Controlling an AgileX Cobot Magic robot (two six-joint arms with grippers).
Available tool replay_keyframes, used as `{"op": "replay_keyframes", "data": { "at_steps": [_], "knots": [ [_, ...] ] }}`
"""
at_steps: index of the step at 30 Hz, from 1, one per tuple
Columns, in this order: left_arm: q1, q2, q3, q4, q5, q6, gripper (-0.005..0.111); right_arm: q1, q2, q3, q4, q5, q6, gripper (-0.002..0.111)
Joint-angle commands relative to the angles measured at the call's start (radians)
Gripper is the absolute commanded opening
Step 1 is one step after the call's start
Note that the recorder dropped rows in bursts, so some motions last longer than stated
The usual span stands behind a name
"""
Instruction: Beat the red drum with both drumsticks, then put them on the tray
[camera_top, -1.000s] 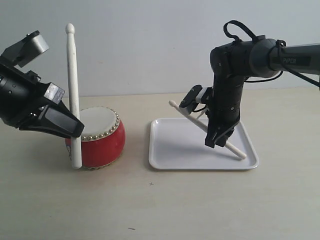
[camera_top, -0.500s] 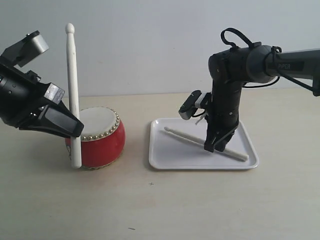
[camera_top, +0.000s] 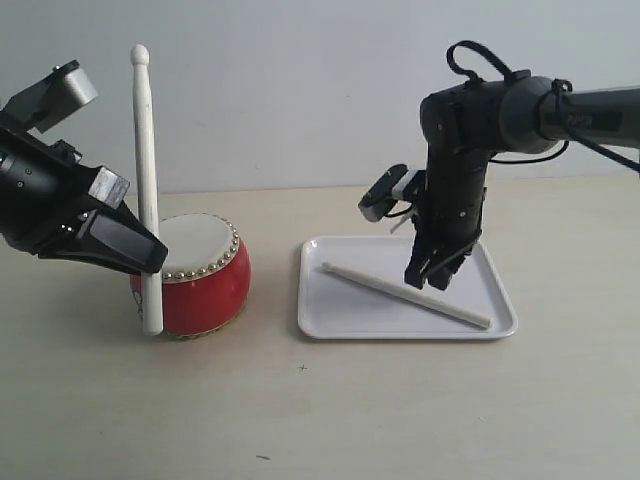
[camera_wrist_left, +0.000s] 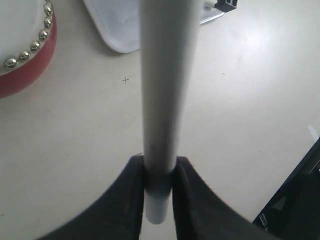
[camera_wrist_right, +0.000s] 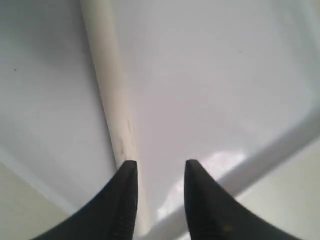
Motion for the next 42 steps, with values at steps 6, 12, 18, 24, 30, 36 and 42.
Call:
{"op": "replay_keyframes", "data": {
  "at_steps": [6,12,18,24,30,36,42],
  "knots": [
    [-0.017,-0.01,0.075,-0.264,-0.068,-0.003,0.0,-0.164,-0.369,0.308,0.238,-0.011,0.246,0.0],
    [-0.082,-0.01,0.239,-0.487,-0.063,0.181,0.0,-0.197,-0.664,0.664,0.625,-0.179,-0.065,0.0],
    [-0.084,-0.009,0.404,-0.464,-0.126,0.151,0.0,-0.195,-0.744,0.666,0.684,-0.102,-0.057,0.0],
    [-0.101,0.009,0.426,-0.461,-0.126,0.166,0.0,-0.195,-0.727,0.666,0.819,-0.095,-0.133,0.003],
    [-0.163,0.009,0.426,-0.521,-0.075,0.309,0.0,-0.195,-0.635,0.666,1.158,0.003,-0.422,0.02],
    [-0.163,0.009,0.426,-0.572,-0.047,0.358,0.0,-0.193,-0.524,0.666,1.278,0.081,-0.52,0.034],
    [-0.163,0.034,0.427,-0.665,-0.018,0.41,0.0,-0.11,-0.459,0.666,1.35,0.104,-0.663,0.045]
  ]
}}
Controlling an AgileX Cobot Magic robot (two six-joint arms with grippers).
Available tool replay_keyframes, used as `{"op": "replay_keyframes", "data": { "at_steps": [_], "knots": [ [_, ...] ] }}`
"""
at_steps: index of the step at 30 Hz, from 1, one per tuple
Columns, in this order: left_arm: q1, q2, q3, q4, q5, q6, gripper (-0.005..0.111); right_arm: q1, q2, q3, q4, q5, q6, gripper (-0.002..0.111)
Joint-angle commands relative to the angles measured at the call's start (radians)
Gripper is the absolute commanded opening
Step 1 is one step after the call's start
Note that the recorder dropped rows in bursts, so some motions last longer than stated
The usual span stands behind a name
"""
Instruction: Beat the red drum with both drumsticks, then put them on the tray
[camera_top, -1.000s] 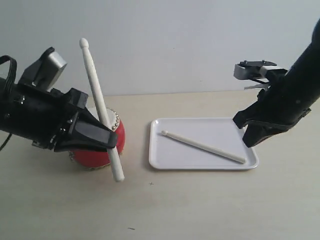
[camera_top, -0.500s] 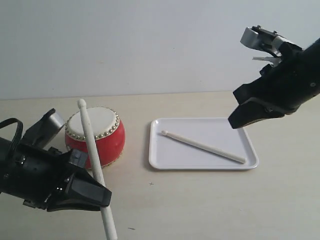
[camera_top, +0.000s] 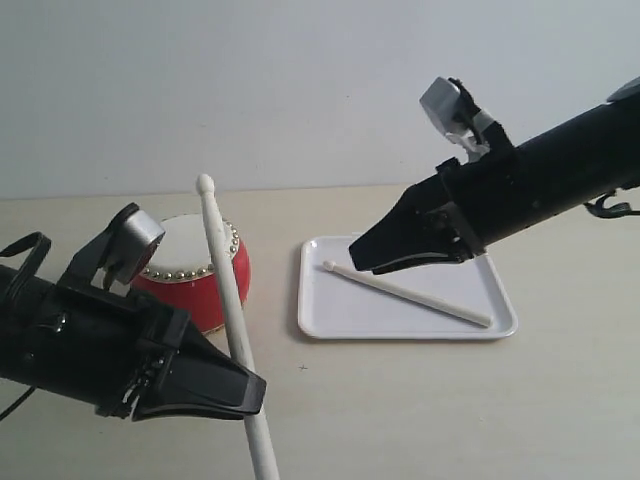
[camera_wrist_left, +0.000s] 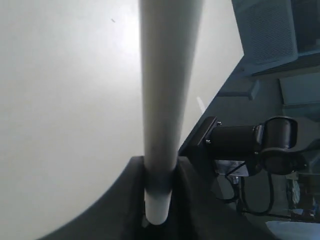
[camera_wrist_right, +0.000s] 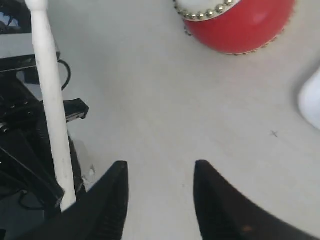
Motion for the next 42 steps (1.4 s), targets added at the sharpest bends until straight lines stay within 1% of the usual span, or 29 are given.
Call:
{"op": "replay_keyframes", "data": {
  "at_steps": [1,5,8,14,17,23,27,32,36,39,42],
  "knots": [
    [-0.004,0.036,0.004,-0.073,0.039,0.042,0.0,0.066,0.035,0.003,0.051,0.009,-0.099,0.046],
    [-0.004,0.107,0.004,-0.13,0.133,0.11,0.0,0.098,0.059,0.003,0.075,-0.021,-0.121,0.051],
    [-0.004,0.139,0.004,-0.162,0.138,0.14,0.0,0.111,0.071,0.003,0.094,-0.01,-0.142,0.055],
    [-0.004,0.153,0.004,-0.191,0.138,0.189,0.0,0.157,0.071,0.0,0.129,-0.031,-0.168,0.056],
    [-0.004,0.155,0.004,-0.193,0.164,0.223,0.0,0.179,0.071,0.0,0.129,-0.07,-0.172,0.056],
    [-0.004,0.155,0.004,-0.18,0.172,0.242,0.0,0.226,0.071,0.0,0.132,-0.04,-0.192,0.056],
    [-0.004,0.155,0.004,-0.165,0.186,0.242,0.0,0.224,0.069,0.0,0.132,-0.053,-0.19,0.056],
    [-0.002,0.155,0.004,-0.131,0.218,0.242,0.0,0.224,0.069,-0.001,0.132,-0.022,-0.19,0.056],
    [0.002,0.157,0.004,-0.109,0.218,0.242,0.0,0.213,0.055,-0.014,0.12,-0.015,-0.19,0.056],
    [0.023,0.157,0.004,-0.111,0.219,0.24,0.0,0.189,0.026,-0.026,0.109,-0.013,-0.181,0.056],
    [0.049,0.157,0.004,-0.111,0.219,0.24,0.0,0.181,0.011,-0.025,0.109,0.027,-0.164,0.056]
  ]
}}
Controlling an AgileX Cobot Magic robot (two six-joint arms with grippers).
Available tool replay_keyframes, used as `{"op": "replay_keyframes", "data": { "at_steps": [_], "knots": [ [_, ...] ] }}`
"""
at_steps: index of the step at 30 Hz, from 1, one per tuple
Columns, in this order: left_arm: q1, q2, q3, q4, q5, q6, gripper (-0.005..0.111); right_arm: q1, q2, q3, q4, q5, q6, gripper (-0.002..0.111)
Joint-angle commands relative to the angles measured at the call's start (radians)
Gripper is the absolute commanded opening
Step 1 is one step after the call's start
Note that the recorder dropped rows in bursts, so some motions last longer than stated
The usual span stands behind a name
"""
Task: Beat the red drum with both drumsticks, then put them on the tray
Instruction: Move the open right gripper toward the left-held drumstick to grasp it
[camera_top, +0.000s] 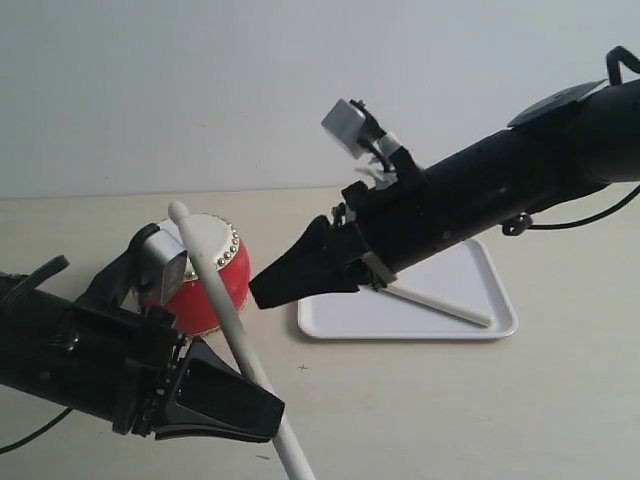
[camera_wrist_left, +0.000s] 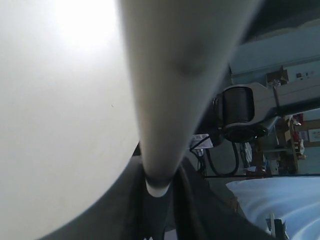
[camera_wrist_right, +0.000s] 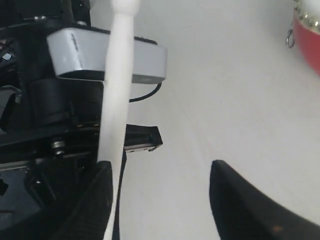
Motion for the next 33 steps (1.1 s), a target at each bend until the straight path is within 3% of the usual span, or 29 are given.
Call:
{"op": "replay_keyframes", "data": {
  "at_steps": [1,33],
  "knots": [
    [0.039,0.002,0.002,-0.002,0.011,0.006,0.0,-0.018,-0.032,-0.01,-0.005,0.066,0.018,0.056],
    [0.048,0.002,0.002,0.02,0.011,0.042,0.0,0.076,0.024,-0.015,0.005,-0.035,-0.012,0.056]
  ]
}}
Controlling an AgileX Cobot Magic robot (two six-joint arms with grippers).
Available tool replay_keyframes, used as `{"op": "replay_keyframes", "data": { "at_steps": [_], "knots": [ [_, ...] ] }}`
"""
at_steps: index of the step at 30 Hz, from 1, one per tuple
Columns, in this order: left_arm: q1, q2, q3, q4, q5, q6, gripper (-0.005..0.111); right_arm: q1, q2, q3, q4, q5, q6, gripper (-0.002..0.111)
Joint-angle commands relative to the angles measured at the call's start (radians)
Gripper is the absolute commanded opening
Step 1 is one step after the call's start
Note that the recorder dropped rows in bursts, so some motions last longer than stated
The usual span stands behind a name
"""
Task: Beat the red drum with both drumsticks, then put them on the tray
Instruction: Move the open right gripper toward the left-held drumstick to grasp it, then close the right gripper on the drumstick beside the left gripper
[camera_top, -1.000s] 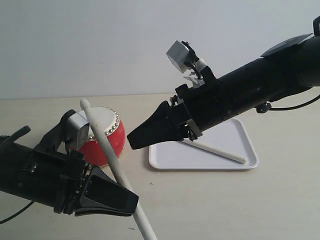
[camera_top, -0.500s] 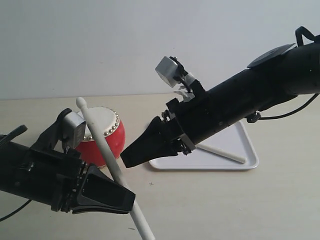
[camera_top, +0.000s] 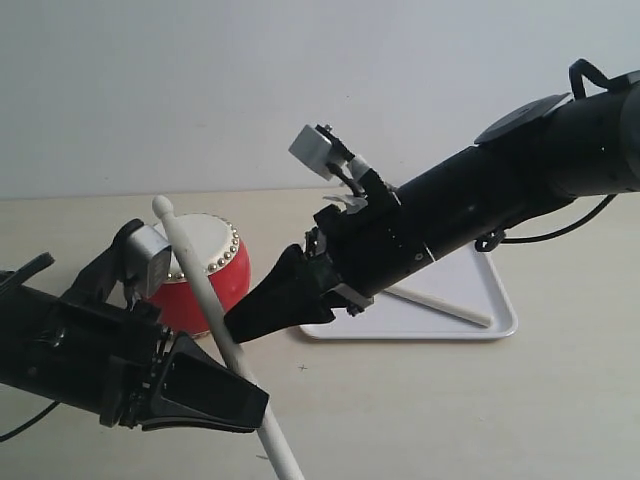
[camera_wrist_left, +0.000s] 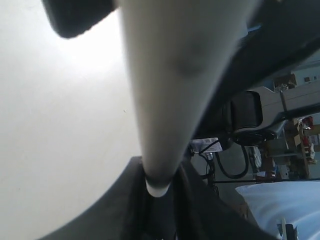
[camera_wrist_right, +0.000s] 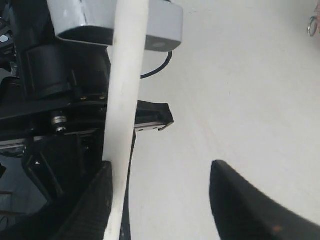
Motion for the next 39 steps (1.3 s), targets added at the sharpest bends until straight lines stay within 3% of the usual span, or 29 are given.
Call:
{"op": "replay_keyframes", "data": {
  "at_steps": [1,5,28,33,39],
  "knots": [
    [0.002,0.002,0.002,-0.003,0.009,0.008,0.0,0.014,0.001,-0.011,0.023,0.003,-0.012,0.056],
    [0.002,0.002,0.002,-0.003,0.009,0.01,0.0,0.02,0.001,-0.011,0.023,0.014,-0.012,0.061],
    [0.002,0.002,-0.016,-0.003,0.009,0.012,0.0,0.048,0.001,-0.011,0.023,-0.02,-0.019,0.06],
    [0.002,0.002,-0.016,-0.003,0.009,0.012,0.0,0.048,0.001,-0.011,0.036,-0.022,-0.009,0.052],
    [0.002,0.002,-0.017,0.002,0.009,0.012,0.0,0.048,0.001,-0.011,0.07,0.003,-0.011,0.027]
  ]
}}
